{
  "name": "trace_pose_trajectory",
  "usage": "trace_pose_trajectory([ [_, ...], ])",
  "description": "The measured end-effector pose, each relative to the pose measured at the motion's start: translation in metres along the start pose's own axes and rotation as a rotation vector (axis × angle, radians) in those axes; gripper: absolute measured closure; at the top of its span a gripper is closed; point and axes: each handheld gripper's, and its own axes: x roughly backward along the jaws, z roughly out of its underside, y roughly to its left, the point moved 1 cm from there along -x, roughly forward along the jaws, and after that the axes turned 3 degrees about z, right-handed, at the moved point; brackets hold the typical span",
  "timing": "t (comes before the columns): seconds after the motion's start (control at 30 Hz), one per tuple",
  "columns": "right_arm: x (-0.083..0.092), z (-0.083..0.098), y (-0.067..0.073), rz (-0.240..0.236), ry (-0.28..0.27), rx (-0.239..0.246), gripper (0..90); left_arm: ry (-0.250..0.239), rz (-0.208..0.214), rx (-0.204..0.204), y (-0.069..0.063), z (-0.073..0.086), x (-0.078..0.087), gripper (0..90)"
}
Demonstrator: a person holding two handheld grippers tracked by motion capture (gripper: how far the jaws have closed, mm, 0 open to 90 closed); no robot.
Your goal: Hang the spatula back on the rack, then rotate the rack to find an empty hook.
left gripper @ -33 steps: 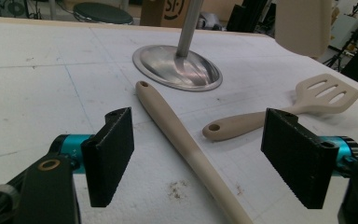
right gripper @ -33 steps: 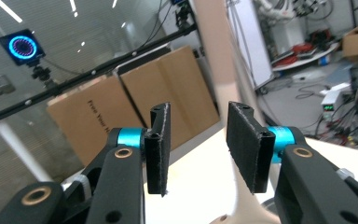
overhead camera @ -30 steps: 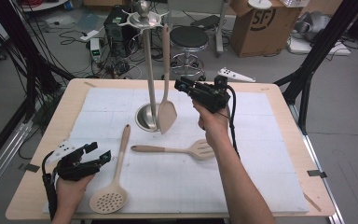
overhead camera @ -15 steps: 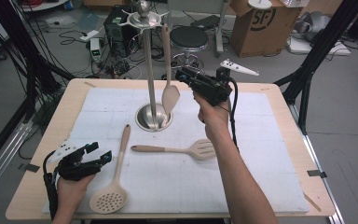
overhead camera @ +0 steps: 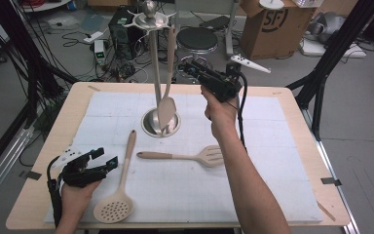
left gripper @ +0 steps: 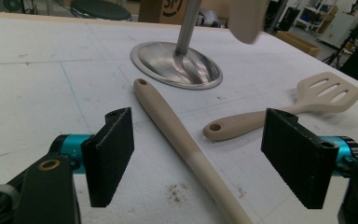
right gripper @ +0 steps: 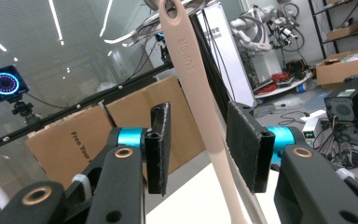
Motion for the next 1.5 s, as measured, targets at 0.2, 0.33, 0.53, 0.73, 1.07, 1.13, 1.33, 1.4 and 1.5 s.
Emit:
trace_pose_trajectory([
  [0.2,-0.004,-0.006,-0.001,0.006,-0.017,-0.001,59.5,0.001,0.002,-0.002,-0.001,0.0,0.0,26.0],
  [0.33,-0.007,-0.011,0.001,0.007,-0.023,-0.002,60.1,0.0,-0.001,0.002,0.0,0.0,0.001,26.0],
  [0.53,-0.012,-0.02,0.0,0.021,-0.027,-0.001,61.1,-0.002,0.0,0.001,0.0,0.0,0.002,26.0],
  [0.73,-0.017,-0.029,0.006,0.029,-0.051,0.015,67.6,-0.001,-0.001,0.0,0.0,0.001,0.003,26.0],
  [1.07,-0.031,-0.037,0.013,0.014,-0.067,0.04,89.1,-0.011,-0.002,0.003,-0.001,0.0,0.007,26.0],
  [1.13,-0.033,-0.038,0.013,0.013,-0.067,0.036,89.2,-0.007,0.001,-0.001,-0.001,0.001,0.007,26.0],
  [1.33,-0.035,-0.043,0.011,0.012,-0.087,0.019,89.3,-0.011,0.002,0.003,-0.001,0.001,0.009,26.0],
  [1.4,-0.038,-0.045,0.009,-0.001,-0.106,-0.009,89.3,-0.012,0.002,0.005,-0.001,0.001,0.009,26.0],
  [1.5,-0.043,-0.047,0.008,-0.015,-0.129,-0.023,89.3,-0.011,0.003,0.004,-0.001,0.001,0.009,26.0],
])
